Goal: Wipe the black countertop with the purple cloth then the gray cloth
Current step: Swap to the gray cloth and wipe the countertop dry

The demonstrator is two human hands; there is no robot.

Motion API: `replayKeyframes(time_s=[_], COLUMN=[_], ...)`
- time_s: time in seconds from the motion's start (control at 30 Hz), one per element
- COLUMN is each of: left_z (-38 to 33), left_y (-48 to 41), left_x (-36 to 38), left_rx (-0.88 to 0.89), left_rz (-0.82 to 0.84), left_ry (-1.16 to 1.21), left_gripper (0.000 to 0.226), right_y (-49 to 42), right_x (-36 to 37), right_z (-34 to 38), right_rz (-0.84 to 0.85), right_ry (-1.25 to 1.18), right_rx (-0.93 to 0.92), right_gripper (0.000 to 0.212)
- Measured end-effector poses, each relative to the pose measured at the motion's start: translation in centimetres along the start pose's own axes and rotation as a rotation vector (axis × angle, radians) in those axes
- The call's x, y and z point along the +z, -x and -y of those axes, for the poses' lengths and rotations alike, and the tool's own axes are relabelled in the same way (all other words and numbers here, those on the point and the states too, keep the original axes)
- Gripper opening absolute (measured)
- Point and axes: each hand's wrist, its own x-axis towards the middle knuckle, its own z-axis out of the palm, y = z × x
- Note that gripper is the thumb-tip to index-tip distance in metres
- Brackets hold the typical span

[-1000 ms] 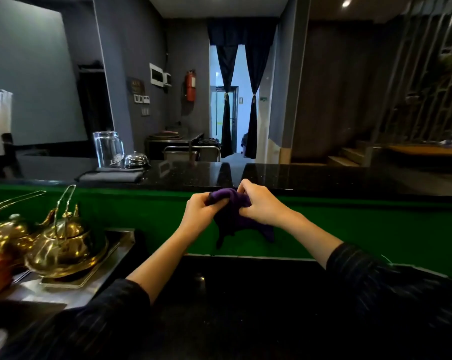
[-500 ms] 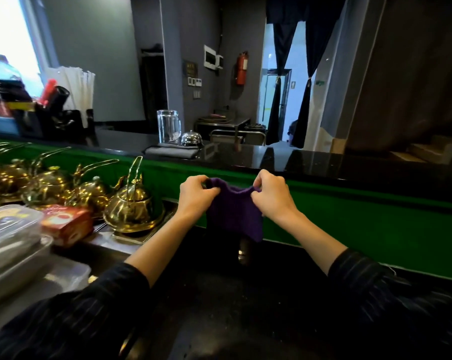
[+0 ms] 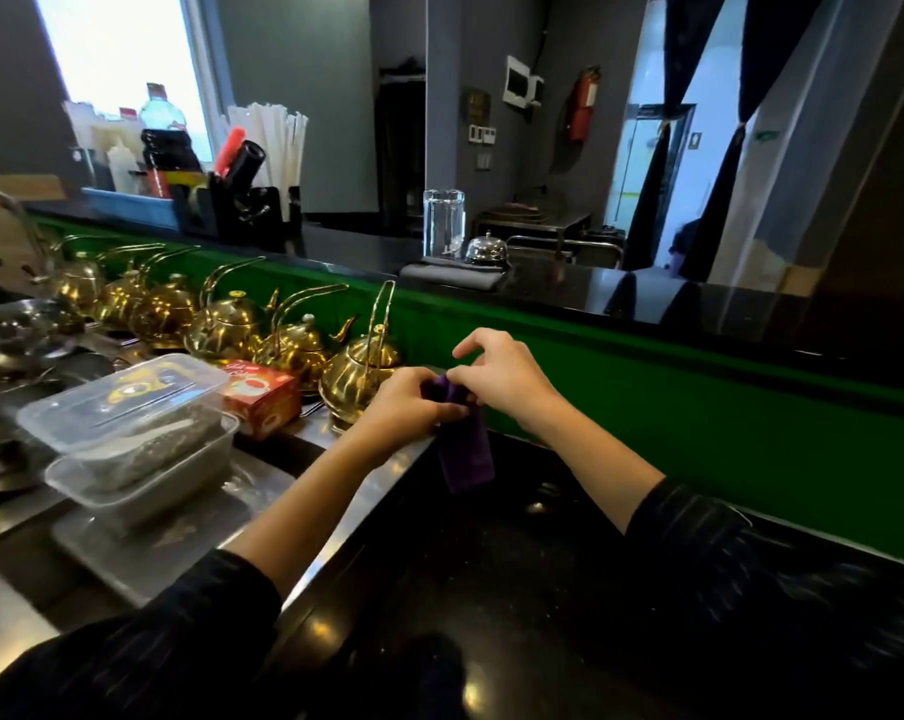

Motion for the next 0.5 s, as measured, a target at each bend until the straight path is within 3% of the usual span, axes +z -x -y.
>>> replayKeyframes(time_s=[0.1, 0.2, 0.27, 0.33, 0.4, 0.5], left_z=[1.3, 2.3, 2.9, 4.0, 5.3, 7.8], left_y=[0.5, 0.9, 0.8, 0.1, -0.5, -1.3], left_x=[-2.2, -4.5, -5.5, -5.8, -5.9, -5.8], left_rx=[-0.06, -0.116, -0.122, -0.156, -0.211, -0.271], left_rz=[-0.087, 0.003, 0.084, 0.066, -0.035, -0.089], left_ry=[0.072, 0.11, 0.106, 0.103, 0.112, 0.126], left_gripper=[0.019, 0.022, 0.021, 0.026, 0.037, 0.029], right_y=[0.6, 0.3, 0.1, -0.1, -0.5, -1.0], right_x=[2.5, 4.4, 5.5, 6.5, 7.5, 9.1], right_z=[-0.3, -1.5, -2.0, -2.4, -2.7, -3.3], right_rz=[0.04, 0.069, 0.238, 0.353, 0.338, 0.316], right_ry=[0.01, 0.162, 0.032, -0.158, -0.251, -0.314], right_rx=[-0.139, -0.196, -0.134, -0.061, -0.005, 0.065], right_gripper=[0.031, 0.049, 0.055, 0.048, 0.04, 0.036])
